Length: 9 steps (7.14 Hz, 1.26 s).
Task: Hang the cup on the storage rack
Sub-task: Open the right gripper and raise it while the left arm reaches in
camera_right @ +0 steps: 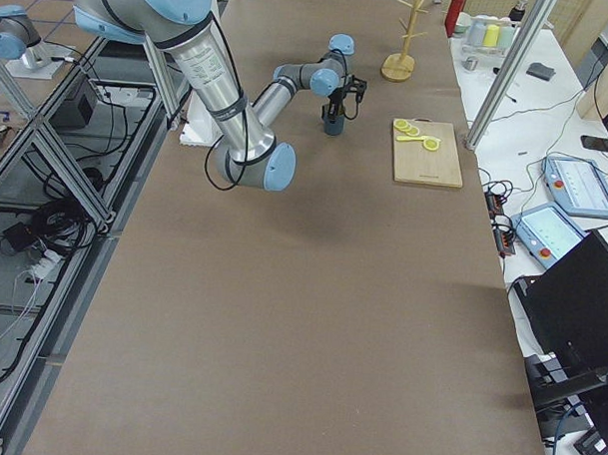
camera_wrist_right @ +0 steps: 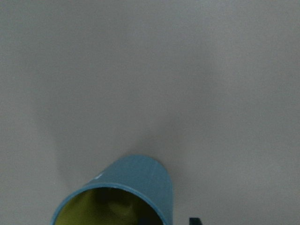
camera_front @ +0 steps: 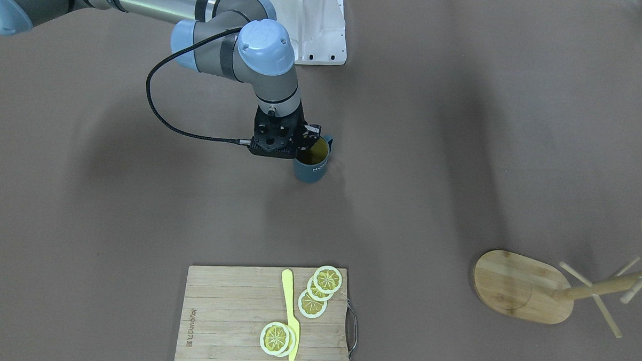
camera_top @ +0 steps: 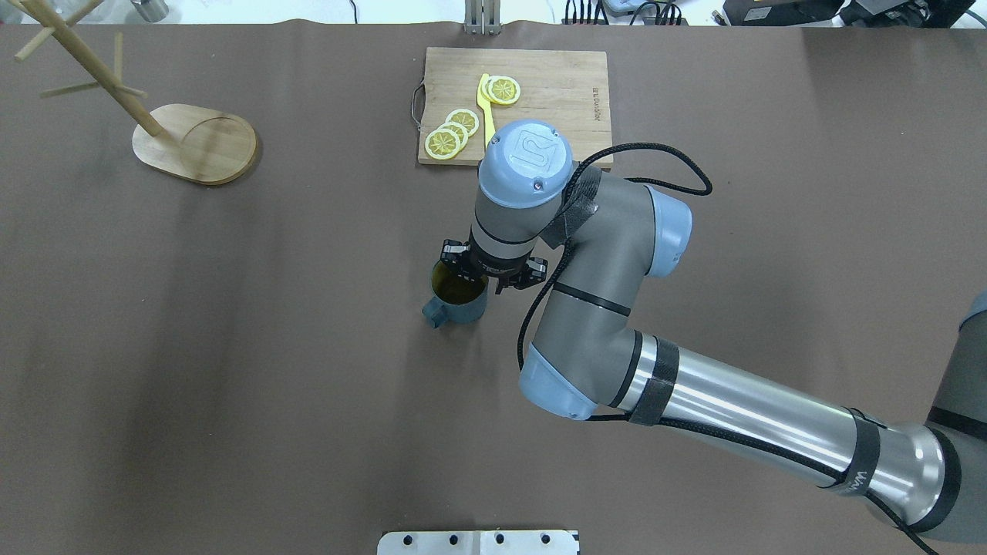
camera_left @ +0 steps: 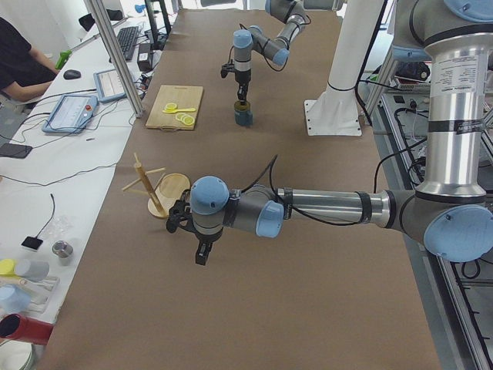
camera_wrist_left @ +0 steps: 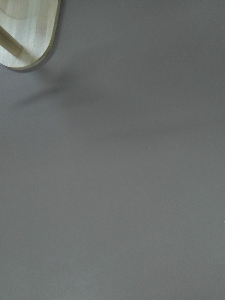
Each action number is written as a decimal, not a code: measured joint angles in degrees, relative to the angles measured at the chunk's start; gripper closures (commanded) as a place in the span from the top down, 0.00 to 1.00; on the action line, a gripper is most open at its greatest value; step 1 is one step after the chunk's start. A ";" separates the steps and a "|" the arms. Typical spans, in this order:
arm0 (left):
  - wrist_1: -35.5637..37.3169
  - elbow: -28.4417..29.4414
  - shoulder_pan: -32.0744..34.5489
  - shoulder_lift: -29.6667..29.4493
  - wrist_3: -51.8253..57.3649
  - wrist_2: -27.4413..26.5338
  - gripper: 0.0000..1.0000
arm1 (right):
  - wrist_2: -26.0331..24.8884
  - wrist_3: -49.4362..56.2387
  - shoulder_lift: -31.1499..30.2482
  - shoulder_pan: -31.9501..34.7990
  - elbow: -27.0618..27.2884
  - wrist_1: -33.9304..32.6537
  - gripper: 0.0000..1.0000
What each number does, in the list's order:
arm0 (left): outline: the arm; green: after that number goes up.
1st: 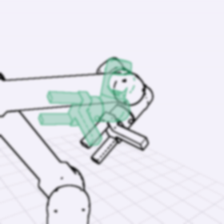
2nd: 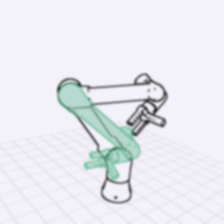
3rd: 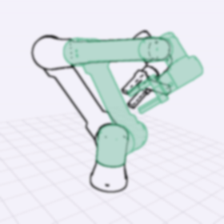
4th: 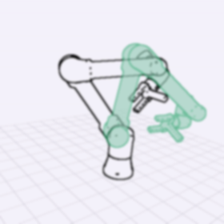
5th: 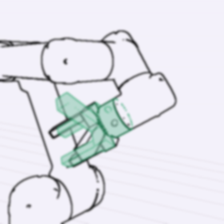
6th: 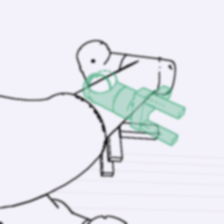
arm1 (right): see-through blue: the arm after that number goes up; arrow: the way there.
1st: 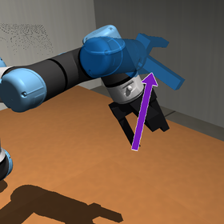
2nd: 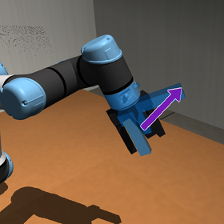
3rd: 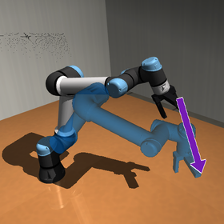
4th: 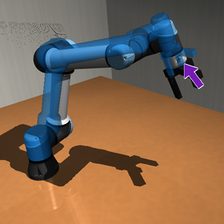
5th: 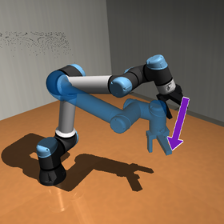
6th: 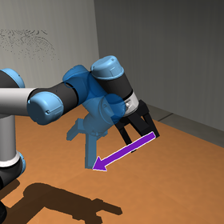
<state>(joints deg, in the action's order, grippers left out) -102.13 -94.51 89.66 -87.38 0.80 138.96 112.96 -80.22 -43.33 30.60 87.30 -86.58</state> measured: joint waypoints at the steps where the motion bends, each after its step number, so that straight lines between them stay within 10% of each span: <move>1: -0.02 -1.45 -0.03 -0.30 -0.02 0.00 0.98 | 0.36 -0.04 0.07 0.38 0.83 -0.14 1.00; 7: -0.85 -24.12 -5.29 -1.01 -17.78 1.04 0.97 | 6.92 5.28 -6.80 11.97 9.73 -8.12 1.00; 9: -11.50 -26.06 -12.54 -2.53 -26.70 0.70 0.97 | 9.02 12.51 -14.15 16.80 13.57 -8.27 1.00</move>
<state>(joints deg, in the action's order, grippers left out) -113.63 -120.57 77.12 -89.91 -25.90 139.66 121.98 -67.71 -57.48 47.40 100.88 -94.85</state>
